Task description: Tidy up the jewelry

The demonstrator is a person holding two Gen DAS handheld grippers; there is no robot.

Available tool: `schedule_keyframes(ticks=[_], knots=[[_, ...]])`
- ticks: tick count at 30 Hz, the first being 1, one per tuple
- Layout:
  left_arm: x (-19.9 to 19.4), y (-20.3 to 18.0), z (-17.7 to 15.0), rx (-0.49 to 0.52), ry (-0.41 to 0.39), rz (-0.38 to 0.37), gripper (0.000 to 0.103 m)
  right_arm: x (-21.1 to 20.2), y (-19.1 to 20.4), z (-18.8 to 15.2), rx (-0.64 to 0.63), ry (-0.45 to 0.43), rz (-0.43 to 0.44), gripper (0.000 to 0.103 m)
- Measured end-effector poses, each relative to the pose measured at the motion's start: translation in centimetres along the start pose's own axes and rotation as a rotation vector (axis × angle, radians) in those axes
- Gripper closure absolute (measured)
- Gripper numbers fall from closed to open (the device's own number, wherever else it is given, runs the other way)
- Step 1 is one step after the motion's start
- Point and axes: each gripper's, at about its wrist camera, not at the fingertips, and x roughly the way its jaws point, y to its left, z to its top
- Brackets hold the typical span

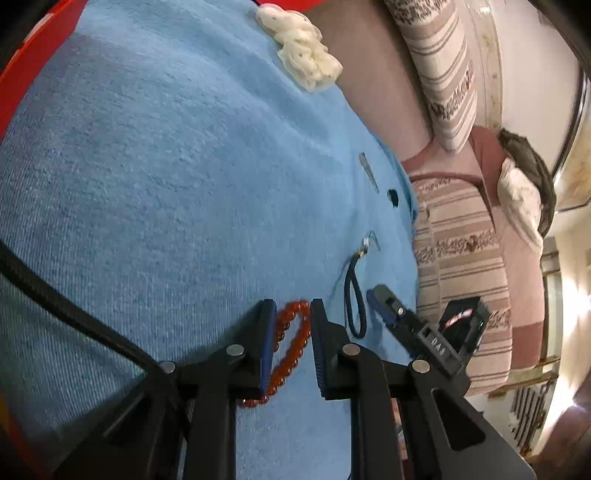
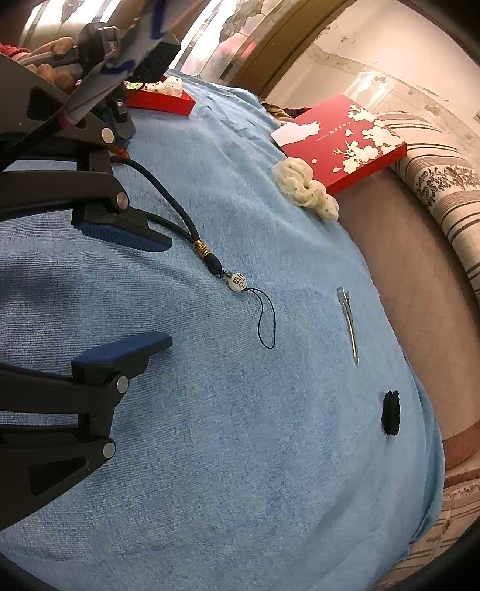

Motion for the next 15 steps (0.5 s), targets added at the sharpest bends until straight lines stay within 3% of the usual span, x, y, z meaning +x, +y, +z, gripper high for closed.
schedule_keyframes(ticks=[5, 15], knots=[[-0.2, 1.2, 0.5, -0.048, -0.001, -0.046, 0.086, -0.1, 0.2, -0.2, -0.015, -0.007, -0.002, 0.054], [-0.5, 1.3, 0.3, -0.048, -0.006, -0.044, 0.086, -0.3, 0.2, -0.6, -0.006, -0.017, 0.002, 0.054]])
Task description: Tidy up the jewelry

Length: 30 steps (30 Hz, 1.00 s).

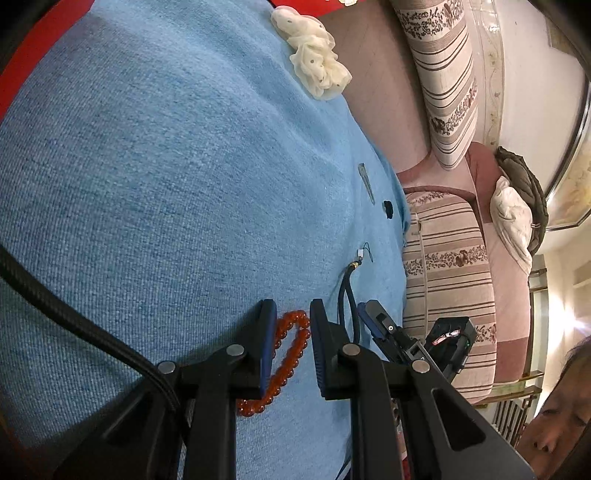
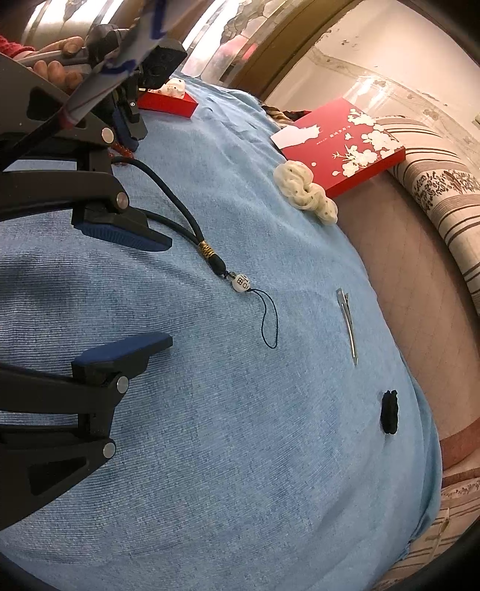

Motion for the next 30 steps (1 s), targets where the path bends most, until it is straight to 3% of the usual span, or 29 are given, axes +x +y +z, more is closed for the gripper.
schedule_keyframes(ticks=[10, 21, 24, 30], knots=[[-0.2, -0.6, -0.7, 0.000, -0.002, 0.047, 0.086, 0.1, -0.3, 0.6, 0.046, 0.011, 0.040, 0.046], [0.2, -4.7, -2.6, 0.264, 0.019, 0.308, 0.086, 1.2, -0.5, 2.0, 0.172, 0.044, 0.201, 0.045], [0.3, -5.3, -3.0, 0.316, 0.027, 0.353, 0.086, 1.6, 0.3, 2.0, 0.148, 0.048, 0.182, 0.045], [0.0, -5.7, -3.6, 0.356, 0.025, 0.392, 0.086, 2.3, 2.7, 2.4, 0.075, 0.053, 0.066, 0.045]])
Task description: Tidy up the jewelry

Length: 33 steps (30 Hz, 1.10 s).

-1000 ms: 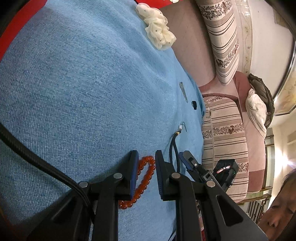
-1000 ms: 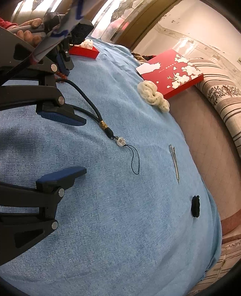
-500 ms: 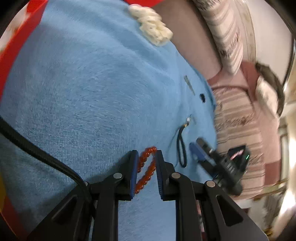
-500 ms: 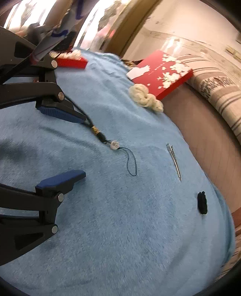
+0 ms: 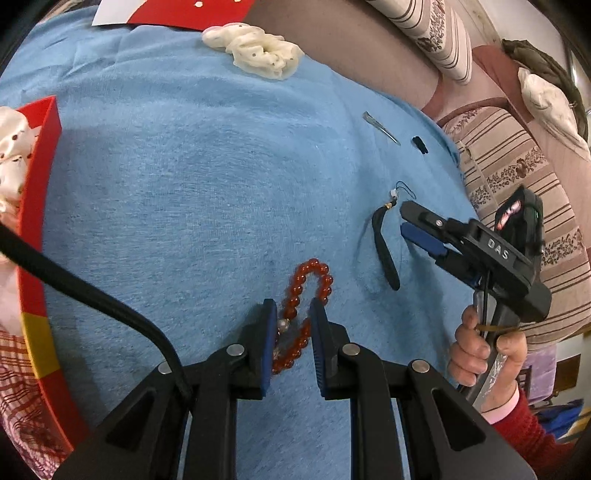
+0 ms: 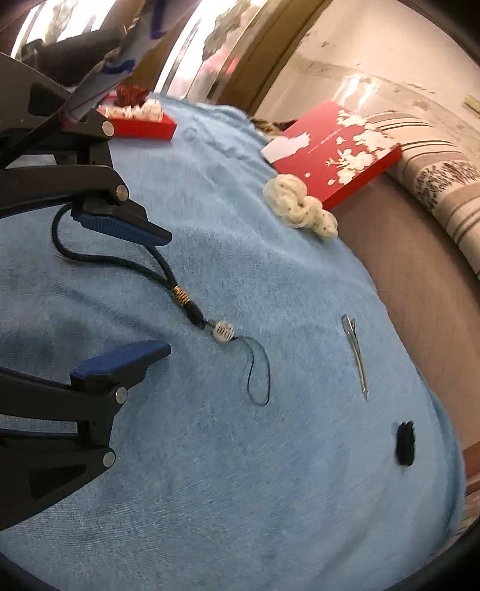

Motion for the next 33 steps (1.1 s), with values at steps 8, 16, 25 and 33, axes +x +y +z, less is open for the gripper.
schedule_keyframes(ticks=[8, 16, 25, 33], knots=[[0.3, -0.7, 0.1, 0.042, -0.003, 0.059, 0.086, 2.4, 3.3, 0.9, -0.124, 0.029, -0.238, 0.050], [1.3, -2.9, -0.4, 0.168, 0.018, 0.122, 0.085, 3.1, 4.1, 0.3, -0.231, 0.004, -0.396, 0.081], [1.9, -3.4, 0.0, 0.166, 0.003, 0.140, 0.085, 3.3, 4.6, 0.0, -0.288, -0.018, -0.437, 0.088], [1.3, -5.2, -0.1, 0.186, -0.090, 0.182, 0.096, 1.6, 5.6, 0.2, -0.279, -0.045, -0.387, 0.097]])
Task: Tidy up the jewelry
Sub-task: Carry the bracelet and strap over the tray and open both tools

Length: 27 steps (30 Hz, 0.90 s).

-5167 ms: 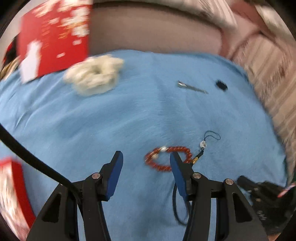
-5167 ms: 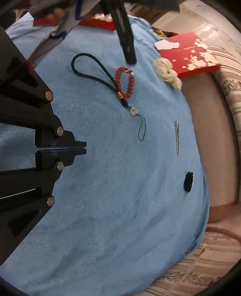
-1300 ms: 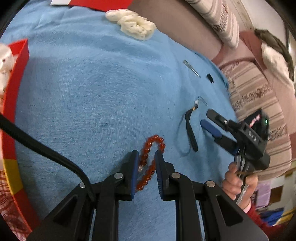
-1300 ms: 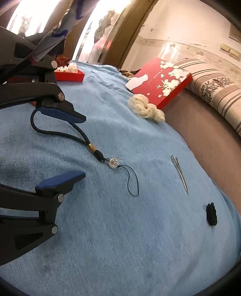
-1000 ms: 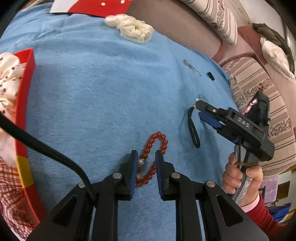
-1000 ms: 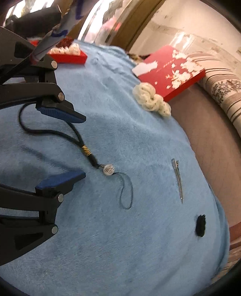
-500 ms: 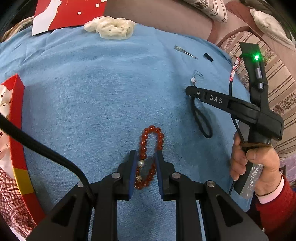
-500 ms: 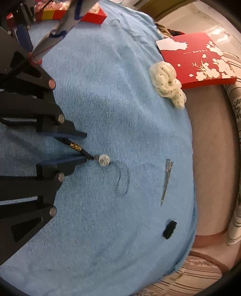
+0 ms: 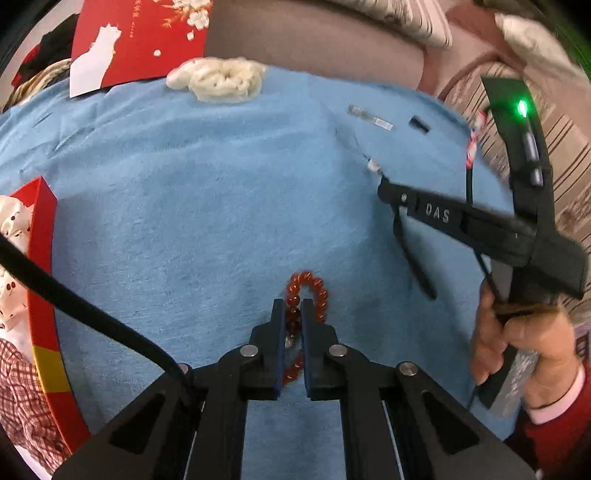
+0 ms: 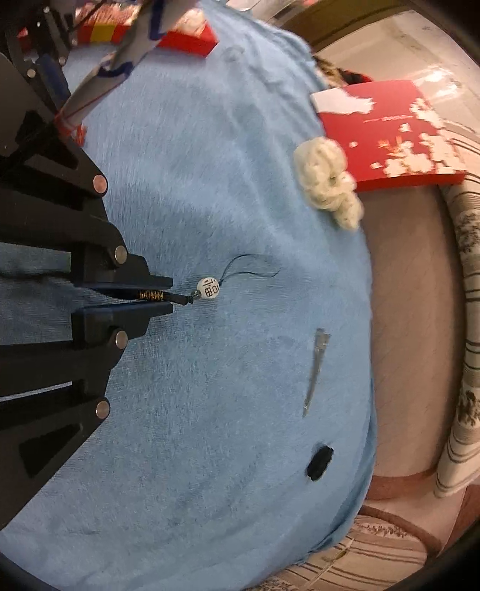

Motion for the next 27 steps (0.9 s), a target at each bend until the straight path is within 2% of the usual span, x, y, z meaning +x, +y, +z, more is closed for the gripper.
schedule_keyframes(ticks=[4, 9, 13, 17, 20, 27], knots=[[-4.5, 1.0, 0.2, -0.054, -0.100, -0.066, 0.096, -3.6, 0.2, 0.4, 0.016, -0.055, 0.046, 0.097], [-11.7, 3.1, -0.8, -0.105, -0.243, -0.087, 0.096, -8.0, 2.4, 0.8, -0.018, -0.120, 0.107, 0.097], [-16.5, 6.5, -2.1, -0.168, -0.330, -0.094, 0.096, -10.5, 5.5, 0.6, -0.060, -0.149, 0.158, 0.097], [-19.0, 10.6, -3.9, -0.261, -0.353, -0.114, 0.096, -12.3, 9.3, -0.4, -0.113, -0.151, 0.221, 0.097], [-20.2, 12.9, -5.6, -0.303, -0.354, -0.083, 0.096, -13.1, 12.2, -1.3, -0.152, -0.143, 0.265, 0.096], [-20.9, 16.5, -10.5, -0.406, -0.299, -0.067, 0.096, -12.8, 19.1, -3.4, -0.223, -0.084, 0.362, 0.096]])
